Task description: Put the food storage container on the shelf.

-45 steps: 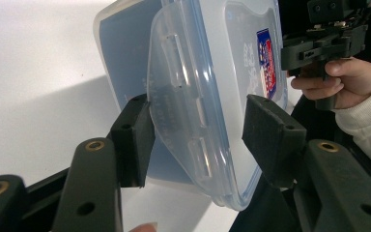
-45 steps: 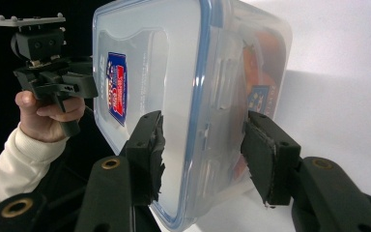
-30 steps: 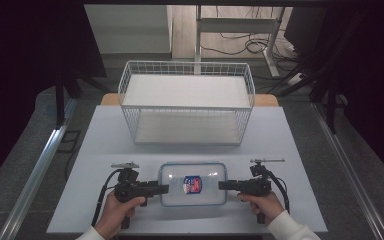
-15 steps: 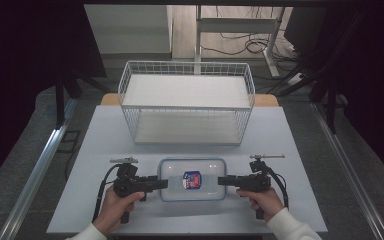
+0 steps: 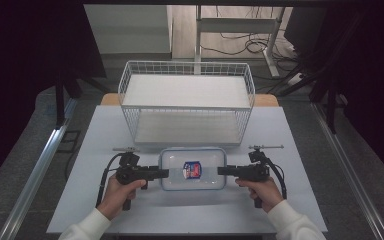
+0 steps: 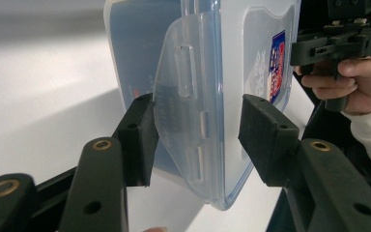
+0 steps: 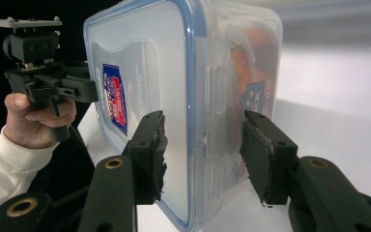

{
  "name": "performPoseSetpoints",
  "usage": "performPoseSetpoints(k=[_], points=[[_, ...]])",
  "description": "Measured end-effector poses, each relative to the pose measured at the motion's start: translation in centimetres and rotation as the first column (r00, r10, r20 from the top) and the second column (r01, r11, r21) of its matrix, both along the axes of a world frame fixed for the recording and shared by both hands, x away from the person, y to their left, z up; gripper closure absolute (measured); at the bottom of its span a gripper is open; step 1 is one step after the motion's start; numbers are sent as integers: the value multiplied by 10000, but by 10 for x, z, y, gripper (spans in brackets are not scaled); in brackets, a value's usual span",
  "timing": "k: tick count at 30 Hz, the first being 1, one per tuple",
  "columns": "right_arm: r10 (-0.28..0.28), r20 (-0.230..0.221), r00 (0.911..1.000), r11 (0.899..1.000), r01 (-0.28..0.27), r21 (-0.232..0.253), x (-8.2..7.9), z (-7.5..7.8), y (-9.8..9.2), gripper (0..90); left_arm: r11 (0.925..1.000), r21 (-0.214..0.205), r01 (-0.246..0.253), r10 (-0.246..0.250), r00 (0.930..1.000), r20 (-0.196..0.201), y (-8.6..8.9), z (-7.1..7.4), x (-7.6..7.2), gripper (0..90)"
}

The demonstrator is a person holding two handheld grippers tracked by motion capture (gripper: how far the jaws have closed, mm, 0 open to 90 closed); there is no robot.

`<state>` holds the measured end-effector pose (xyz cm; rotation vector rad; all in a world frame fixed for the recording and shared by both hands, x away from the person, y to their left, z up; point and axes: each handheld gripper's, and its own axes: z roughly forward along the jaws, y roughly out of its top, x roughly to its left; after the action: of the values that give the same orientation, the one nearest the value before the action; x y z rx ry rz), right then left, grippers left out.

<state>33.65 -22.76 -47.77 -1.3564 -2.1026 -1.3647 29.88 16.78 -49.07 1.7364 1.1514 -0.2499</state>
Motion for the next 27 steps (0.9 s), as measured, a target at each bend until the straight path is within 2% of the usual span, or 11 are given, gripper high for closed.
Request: performPoseSetpoints(k=[9,11,14,16,19,24,27], points=[[-24,575,9983,9999,33,-143,34,8,16,524,9998,-131,-132,136,9996,249,16,2,36,501],[-59,617,9981,9999,65,-100,42,7,20,524,9990,-410,-195,202,9996,173,21,-2,44,508],[-60,698,9975,9999,70,-137,51,4,25,524,9995,-299,-139,148,9993,332,26,-3,56,509],[-150,658,9977,9999,151,-12,57,2,27,524,9987,-466,-190,208,9991,378,28,-4,64,510],[-289,766,9966,9996,293,-31,66,1,29,523,9988,-458,-177,198,9988,440,29,-6,75,507],[-494,863,9950,9986,506,-121,76,-2,31,523,9983,-525,-256,275,9990,363,28,-14,88,500],[-576,814,9950,9982,587,-110,80,-7,30,522,9983,-555,-158,183,9988,445,27,-18,92,499]])
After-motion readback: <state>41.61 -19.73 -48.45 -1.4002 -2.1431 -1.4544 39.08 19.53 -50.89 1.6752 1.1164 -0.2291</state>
